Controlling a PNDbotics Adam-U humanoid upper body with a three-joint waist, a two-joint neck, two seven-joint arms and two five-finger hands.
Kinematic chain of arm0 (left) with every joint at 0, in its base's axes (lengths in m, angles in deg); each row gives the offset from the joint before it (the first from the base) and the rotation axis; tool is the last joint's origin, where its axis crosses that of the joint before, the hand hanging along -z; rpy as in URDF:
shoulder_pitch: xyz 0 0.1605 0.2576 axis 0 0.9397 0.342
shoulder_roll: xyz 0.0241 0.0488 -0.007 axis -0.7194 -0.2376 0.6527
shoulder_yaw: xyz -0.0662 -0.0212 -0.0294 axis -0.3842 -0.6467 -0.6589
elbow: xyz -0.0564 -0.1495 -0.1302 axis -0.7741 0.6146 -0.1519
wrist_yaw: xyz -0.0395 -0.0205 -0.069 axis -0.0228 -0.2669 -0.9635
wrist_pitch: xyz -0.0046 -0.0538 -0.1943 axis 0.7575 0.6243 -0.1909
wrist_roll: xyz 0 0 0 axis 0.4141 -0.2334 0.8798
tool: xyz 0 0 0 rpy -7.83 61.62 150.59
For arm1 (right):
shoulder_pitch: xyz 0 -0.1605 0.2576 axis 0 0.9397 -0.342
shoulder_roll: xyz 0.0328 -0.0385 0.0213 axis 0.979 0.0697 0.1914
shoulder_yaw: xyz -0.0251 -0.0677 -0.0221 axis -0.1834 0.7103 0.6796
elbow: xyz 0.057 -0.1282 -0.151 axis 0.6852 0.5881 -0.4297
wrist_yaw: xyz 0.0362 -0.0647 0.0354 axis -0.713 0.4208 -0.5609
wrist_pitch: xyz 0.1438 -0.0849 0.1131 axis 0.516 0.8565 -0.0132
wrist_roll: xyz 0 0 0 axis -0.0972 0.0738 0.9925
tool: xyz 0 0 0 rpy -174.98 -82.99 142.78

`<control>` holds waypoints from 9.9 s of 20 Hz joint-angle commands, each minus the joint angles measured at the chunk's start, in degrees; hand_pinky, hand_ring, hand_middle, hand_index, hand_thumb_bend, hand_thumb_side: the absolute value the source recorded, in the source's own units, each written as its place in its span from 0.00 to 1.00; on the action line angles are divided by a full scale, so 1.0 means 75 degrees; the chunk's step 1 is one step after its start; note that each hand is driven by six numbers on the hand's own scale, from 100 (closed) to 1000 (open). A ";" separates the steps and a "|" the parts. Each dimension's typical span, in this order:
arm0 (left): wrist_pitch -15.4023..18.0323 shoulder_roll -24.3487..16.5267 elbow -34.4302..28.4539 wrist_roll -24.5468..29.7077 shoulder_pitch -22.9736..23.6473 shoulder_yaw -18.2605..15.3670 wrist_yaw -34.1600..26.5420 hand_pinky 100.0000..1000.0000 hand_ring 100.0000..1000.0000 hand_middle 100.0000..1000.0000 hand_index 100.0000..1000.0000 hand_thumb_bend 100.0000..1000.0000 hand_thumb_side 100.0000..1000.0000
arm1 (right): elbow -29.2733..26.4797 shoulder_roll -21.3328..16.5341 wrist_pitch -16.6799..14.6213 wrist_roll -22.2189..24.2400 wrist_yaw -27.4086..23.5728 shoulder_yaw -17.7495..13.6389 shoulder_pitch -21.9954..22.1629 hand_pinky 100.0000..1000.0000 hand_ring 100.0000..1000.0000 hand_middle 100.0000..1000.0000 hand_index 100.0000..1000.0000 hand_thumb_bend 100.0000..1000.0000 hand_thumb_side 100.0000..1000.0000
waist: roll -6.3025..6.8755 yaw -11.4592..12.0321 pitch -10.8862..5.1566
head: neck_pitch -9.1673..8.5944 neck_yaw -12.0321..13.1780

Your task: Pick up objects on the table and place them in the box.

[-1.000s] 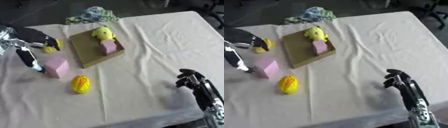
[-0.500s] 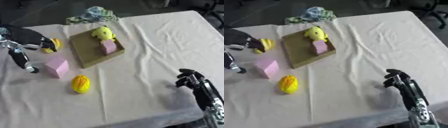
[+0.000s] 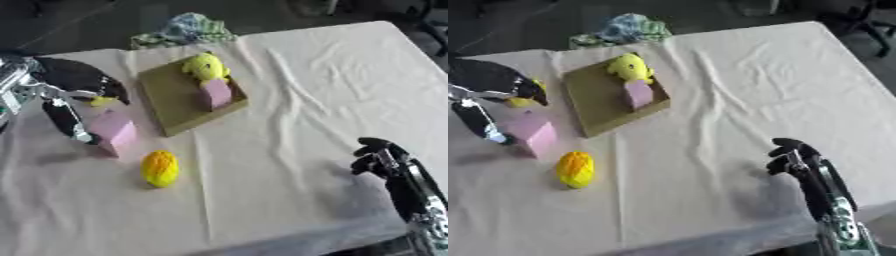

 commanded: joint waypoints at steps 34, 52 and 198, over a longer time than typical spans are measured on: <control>0.0194 0.2574 0.0727 0.0478 -0.1577 -0.0818 0.0367 0.77 0.70 0.60 0.69 0.22 0.23 | -0.0071 0.0036 0.0001 0.0124 -0.0054 0.0043 -0.0075 0.46 0.48 0.51 0.72 0.00 0.71 | -0.0129 -0.0159 -0.0060 | -0.0027 0.0120; -0.1042 0.2896 0.1627 -0.1308 -0.1560 -0.1088 0.2566 0.79 0.74 0.73 0.81 0.39 0.30 | -0.0052 0.0053 0.0010 0.0159 -0.0065 0.0070 -0.0062 0.46 0.48 0.50 0.72 0.00 0.71 | -0.0162 -0.0166 -0.0067 | -0.0027 0.0177; -0.2909 0.2194 0.4128 -0.2508 -0.1344 -0.3496 0.3844 0.75 0.67 0.72 0.83 0.19 0.25 | 0.0051 0.0019 0.0035 0.0036 0.0003 -0.0081 0.0043 0.46 0.47 0.49 0.71 0.00 0.73 | -0.0245 0.0020 -0.0119 | -0.0027 -0.0264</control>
